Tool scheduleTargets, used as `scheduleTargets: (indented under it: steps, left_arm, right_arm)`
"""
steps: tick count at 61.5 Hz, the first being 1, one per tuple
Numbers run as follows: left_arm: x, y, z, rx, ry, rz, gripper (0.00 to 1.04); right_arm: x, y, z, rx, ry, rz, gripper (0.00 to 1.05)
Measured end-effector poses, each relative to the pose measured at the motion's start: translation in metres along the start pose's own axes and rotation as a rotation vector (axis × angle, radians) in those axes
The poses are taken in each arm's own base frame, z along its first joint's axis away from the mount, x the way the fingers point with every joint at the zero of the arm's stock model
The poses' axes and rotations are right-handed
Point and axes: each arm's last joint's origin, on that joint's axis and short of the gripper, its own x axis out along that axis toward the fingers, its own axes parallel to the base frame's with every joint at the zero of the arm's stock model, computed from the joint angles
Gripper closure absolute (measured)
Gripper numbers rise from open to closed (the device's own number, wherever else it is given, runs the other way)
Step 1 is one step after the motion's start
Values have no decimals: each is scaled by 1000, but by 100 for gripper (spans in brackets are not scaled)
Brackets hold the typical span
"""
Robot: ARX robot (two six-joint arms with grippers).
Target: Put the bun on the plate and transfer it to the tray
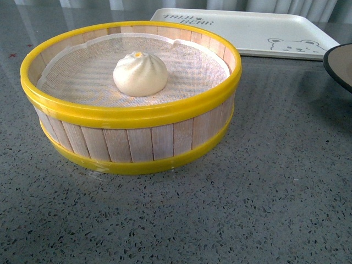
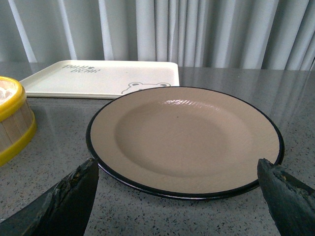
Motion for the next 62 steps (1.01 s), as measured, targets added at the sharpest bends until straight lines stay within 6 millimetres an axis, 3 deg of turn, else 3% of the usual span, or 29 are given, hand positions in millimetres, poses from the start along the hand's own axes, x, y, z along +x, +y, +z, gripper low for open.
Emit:
scheduleTargets:
  steps: [62]
  left_arm:
    - [0,0,0,0,0,0,7]
  right_arm:
    - [0,0,0,0,0,0,9]
